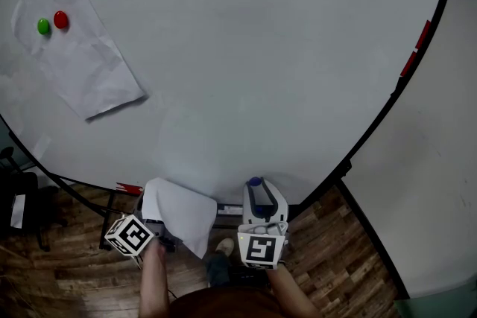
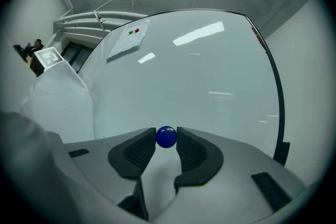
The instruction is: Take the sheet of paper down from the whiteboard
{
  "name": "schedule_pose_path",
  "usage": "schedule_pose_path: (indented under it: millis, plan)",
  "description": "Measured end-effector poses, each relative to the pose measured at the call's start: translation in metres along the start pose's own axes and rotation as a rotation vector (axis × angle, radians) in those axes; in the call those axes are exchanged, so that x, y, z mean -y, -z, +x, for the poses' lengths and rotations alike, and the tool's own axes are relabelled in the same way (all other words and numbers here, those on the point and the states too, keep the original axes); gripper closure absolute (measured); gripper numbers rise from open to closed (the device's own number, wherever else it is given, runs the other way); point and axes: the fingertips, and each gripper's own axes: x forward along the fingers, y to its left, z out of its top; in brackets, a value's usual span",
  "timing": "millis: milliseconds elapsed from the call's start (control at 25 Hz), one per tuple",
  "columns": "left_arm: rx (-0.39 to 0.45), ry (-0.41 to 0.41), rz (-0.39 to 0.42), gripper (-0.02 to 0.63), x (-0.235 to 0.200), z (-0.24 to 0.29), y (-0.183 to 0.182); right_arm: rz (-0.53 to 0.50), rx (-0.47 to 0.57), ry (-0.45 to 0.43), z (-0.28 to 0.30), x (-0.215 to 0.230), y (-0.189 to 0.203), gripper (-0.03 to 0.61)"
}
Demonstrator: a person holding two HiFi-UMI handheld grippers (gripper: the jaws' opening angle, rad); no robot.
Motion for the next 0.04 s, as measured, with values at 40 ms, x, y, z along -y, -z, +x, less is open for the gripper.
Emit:
schedule_pose_path:
  millis: [40]
  plan:
    - [-0.003,0.001,0.000,0.591,0.0013,0.0005,0.0006,0.001,-0.002,0.000,-0.0006,0.0001,0.0005,0.443]
